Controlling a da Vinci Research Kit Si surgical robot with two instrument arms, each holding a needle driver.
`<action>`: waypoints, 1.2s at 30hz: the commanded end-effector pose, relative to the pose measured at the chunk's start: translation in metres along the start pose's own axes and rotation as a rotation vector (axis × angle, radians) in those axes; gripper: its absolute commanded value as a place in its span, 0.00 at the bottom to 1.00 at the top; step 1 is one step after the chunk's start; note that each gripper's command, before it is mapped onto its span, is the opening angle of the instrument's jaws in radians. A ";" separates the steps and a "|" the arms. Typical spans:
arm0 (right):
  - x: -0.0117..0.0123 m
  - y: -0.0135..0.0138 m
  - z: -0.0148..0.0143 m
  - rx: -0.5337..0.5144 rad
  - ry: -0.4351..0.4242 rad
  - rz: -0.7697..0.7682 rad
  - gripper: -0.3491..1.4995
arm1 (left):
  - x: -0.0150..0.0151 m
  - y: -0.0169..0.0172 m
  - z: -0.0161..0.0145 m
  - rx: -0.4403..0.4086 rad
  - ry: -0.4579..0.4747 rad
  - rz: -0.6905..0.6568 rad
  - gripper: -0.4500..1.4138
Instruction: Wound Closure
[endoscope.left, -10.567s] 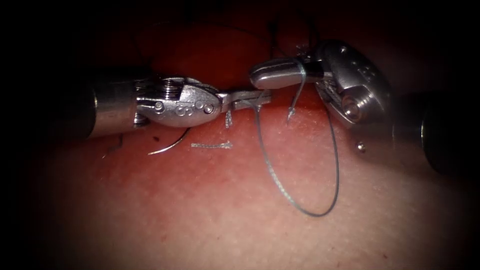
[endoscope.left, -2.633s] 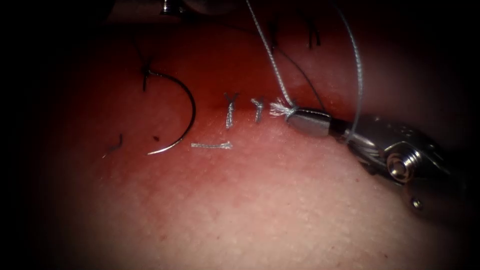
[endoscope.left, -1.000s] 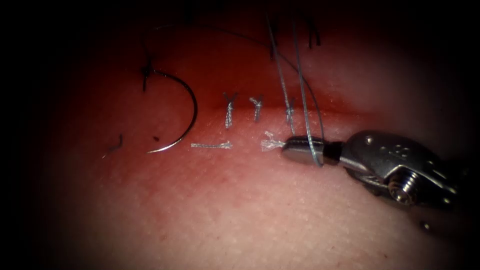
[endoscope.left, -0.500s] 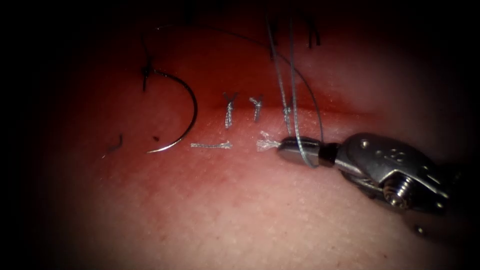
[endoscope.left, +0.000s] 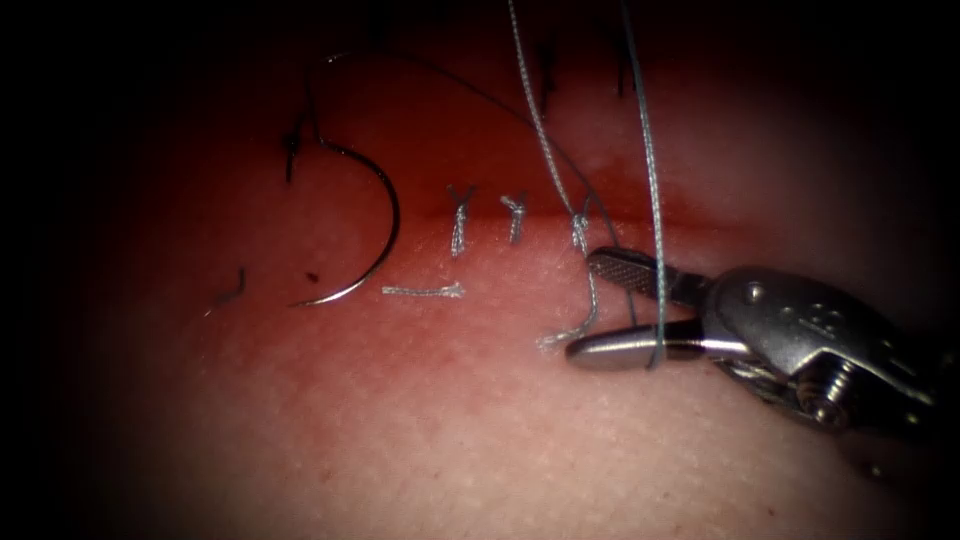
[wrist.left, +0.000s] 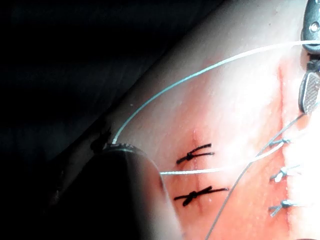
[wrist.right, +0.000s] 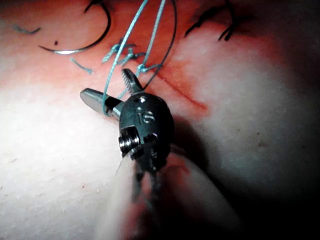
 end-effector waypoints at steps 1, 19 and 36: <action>0.0004 0.0004 0.0011 -0.001 0.002 0.004 0.71 | 0.0002 -0.0005 0.0008 0.003 0.001 0.001 0.00; 0.0006 0.0046 0.0073 -0.016 -0.053 0.048 0.90 | 0.0100 -0.0043 -0.0056 0.044 0.016 -0.057 0.00; 0.0006 0.0041 0.0101 0.008 -0.051 0.047 0.94 | 0.0100 -0.0040 -0.0055 0.046 0.016 -0.053 0.00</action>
